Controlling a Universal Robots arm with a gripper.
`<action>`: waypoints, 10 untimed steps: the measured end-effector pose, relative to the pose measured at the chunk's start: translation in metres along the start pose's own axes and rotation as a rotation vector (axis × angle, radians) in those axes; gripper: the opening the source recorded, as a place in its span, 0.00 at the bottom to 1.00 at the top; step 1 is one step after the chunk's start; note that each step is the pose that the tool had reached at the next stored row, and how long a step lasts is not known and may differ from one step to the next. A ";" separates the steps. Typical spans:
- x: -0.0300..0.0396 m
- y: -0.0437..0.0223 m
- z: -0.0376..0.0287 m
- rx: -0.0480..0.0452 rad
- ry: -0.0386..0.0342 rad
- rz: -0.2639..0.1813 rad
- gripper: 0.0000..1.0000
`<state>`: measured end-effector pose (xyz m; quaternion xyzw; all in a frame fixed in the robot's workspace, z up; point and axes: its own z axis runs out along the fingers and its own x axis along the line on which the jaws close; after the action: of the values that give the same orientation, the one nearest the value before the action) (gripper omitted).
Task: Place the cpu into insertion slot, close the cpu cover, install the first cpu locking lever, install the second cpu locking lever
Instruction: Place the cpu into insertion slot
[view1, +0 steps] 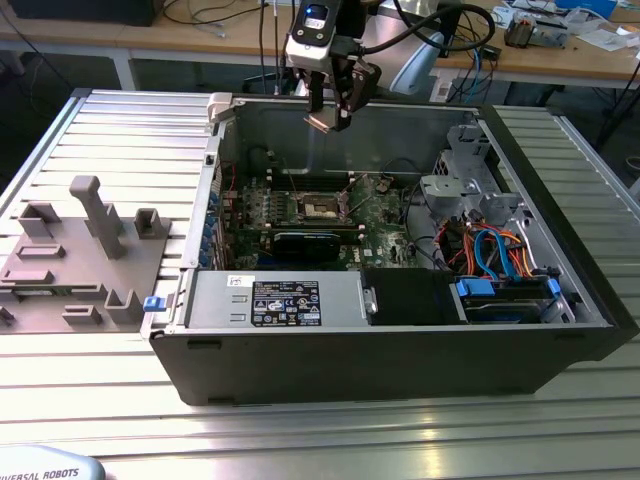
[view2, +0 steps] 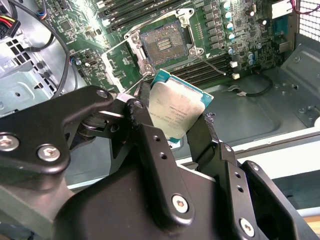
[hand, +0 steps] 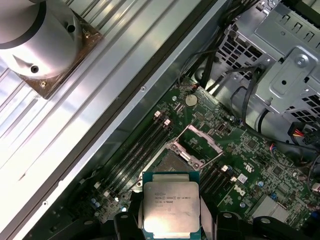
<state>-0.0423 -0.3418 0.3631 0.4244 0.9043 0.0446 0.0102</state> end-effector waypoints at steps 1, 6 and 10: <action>0.0000 0.0000 0.0000 0.0000 -0.0001 0.001 0.54; 0.0000 0.0000 0.0000 -0.0001 -0.0004 0.005 0.54; 0.0000 0.0000 0.0000 -0.0001 -0.0007 0.008 0.54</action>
<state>-0.0423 -0.3418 0.3631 0.4280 0.9026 0.0445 0.0104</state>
